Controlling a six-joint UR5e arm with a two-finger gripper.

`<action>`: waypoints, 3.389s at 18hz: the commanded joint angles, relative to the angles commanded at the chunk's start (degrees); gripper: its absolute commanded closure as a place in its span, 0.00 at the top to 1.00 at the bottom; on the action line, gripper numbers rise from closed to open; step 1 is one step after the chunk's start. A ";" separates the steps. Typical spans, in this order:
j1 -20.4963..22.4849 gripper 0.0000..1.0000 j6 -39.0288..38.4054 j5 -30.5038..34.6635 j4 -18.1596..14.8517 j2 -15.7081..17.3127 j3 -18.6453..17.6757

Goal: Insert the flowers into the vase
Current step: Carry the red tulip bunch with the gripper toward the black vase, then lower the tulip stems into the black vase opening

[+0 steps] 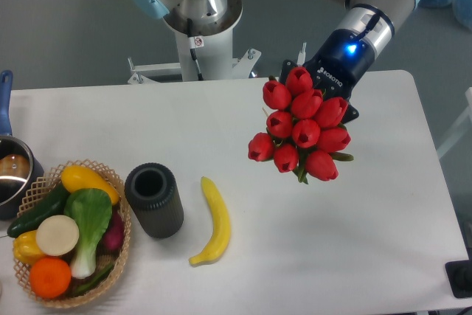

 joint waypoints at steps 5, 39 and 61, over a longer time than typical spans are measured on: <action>-2.10 0.33 0.00 -0.17 1.14 0.00 -0.26; -16.79 0.33 14.50 -20.83 11.43 -2.37 -8.96; -19.51 0.33 19.51 -23.91 11.51 -6.59 -10.72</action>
